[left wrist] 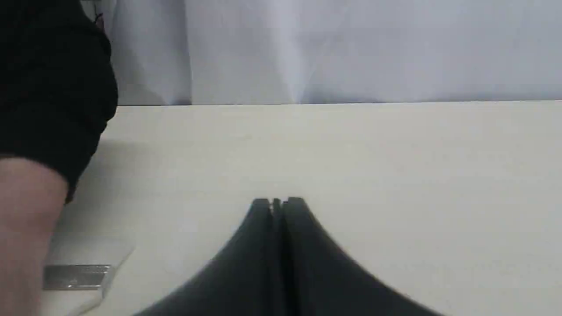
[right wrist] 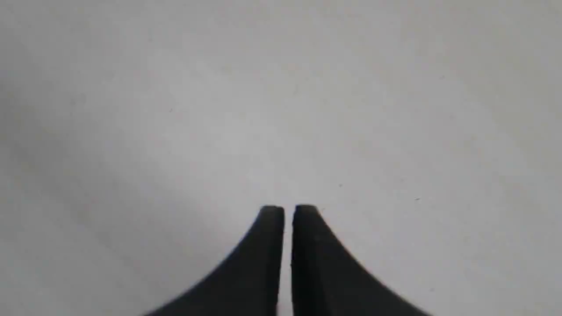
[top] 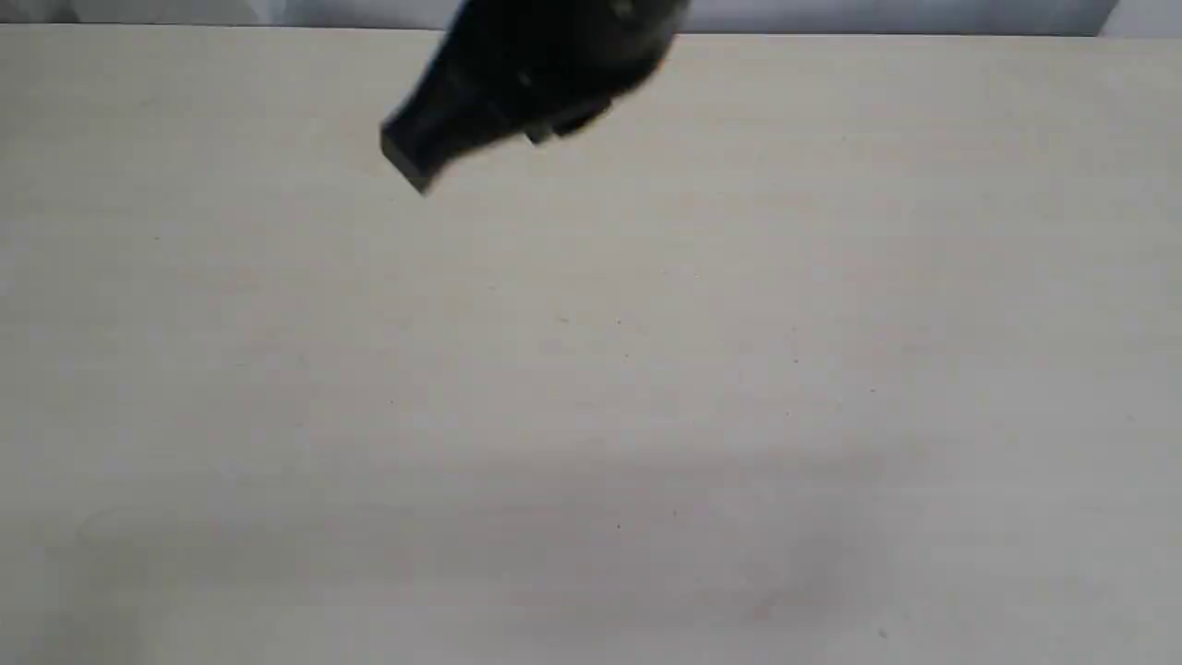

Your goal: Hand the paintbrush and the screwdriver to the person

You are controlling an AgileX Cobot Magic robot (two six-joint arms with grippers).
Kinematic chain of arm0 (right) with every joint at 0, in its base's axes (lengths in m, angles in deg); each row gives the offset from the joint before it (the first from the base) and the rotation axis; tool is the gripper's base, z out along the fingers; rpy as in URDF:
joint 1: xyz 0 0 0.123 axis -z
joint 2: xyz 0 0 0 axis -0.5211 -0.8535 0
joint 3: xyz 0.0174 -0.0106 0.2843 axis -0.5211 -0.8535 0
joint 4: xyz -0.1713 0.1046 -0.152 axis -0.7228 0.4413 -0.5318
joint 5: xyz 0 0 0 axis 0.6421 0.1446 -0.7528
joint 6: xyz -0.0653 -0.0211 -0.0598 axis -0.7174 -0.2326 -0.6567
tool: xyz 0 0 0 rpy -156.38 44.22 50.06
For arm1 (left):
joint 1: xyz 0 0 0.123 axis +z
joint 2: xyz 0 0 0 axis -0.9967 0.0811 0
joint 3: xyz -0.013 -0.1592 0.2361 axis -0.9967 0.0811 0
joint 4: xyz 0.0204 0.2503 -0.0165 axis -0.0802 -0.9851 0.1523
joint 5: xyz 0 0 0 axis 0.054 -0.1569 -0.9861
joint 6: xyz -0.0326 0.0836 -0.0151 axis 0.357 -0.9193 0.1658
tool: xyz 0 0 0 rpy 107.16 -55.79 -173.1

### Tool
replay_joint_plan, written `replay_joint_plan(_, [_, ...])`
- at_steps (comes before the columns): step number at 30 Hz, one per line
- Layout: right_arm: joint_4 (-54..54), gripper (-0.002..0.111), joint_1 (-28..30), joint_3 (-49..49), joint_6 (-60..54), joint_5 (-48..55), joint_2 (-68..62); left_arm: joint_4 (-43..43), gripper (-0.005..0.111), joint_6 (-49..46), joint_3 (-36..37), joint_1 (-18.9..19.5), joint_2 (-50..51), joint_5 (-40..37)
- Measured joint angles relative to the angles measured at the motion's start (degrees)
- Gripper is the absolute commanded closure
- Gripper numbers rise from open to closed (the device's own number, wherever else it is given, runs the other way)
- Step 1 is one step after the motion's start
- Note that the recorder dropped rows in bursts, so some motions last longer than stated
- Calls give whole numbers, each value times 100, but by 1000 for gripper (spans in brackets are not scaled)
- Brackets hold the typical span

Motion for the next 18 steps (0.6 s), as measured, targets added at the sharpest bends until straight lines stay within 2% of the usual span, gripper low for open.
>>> replay_joint_plan(6, [597, 104, 0, -2804, 25, -2327, 1241, 0, 107, 0, 0, 0, 0, 0])
replay_joint_plan(11, [745, 104, 0, -4765, 38, -4086, 2195, 0, 107, 0, 0, 0, 0, 0])
replay_joint_plan(15, [1200, 104, 0, -5827, 38, -4951, 2890, 0, 107, 0, 0, 0, 0, 0])
replay_joint_plan(18, [1682, 104, 0, -6317, 38, -5126, 3389, 0, 107, 0, 0, 0, 0, 0])
